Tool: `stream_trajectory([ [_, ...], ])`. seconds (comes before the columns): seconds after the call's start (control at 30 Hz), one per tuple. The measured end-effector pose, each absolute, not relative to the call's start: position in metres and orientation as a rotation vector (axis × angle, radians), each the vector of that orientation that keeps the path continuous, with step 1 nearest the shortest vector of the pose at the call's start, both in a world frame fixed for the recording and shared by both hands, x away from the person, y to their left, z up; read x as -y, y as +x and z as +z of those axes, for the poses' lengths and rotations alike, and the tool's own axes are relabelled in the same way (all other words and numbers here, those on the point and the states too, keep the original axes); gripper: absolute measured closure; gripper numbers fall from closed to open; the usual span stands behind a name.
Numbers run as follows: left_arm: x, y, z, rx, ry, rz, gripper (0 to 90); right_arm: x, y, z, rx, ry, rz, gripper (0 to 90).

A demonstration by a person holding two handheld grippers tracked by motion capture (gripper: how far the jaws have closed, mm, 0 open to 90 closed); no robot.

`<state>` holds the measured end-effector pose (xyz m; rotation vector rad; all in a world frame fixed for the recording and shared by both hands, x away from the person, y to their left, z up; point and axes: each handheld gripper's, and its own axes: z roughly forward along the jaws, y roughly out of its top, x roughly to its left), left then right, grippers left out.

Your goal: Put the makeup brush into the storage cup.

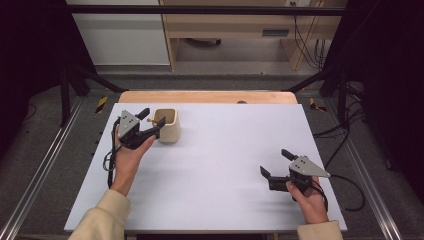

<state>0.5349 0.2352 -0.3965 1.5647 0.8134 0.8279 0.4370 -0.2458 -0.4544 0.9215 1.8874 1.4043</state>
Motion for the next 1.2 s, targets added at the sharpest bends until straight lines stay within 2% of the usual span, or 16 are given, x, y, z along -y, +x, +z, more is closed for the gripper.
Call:
stream_trajectory([
  [0.17, -0.237, 0.532, -0.395, -0.812, 1.556, 0.852, 20.6, 0.246, 0.437, -0.455, -1.888, 0.925, 1.407, 4.1],
  [0.37, -0.235, 0.527, -0.397, -0.804, 1.562, 0.819, 12.7, 0.245, 0.437, -0.455, -1.892, 0.921, 1.396, 4.1],
  [0.5, -0.231, 0.522, -0.392, -0.786, 1.553, 0.819, 9.7, 0.246, 0.438, -0.455, -1.897, 0.921, 1.390, 4.1],
  [0.93, -0.207, 0.514, -0.381, -0.702, 1.600, 0.744, 1.9, 0.246, 0.438, -0.456, -1.900, 0.920, 1.381, 4.0],
  [1.2, -0.192, 0.506, -0.379, -0.649, 1.631, 0.707, 1.6, 0.246, 0.438, -0.456, -1.897, 0.919, 1.382, 3.9],
])
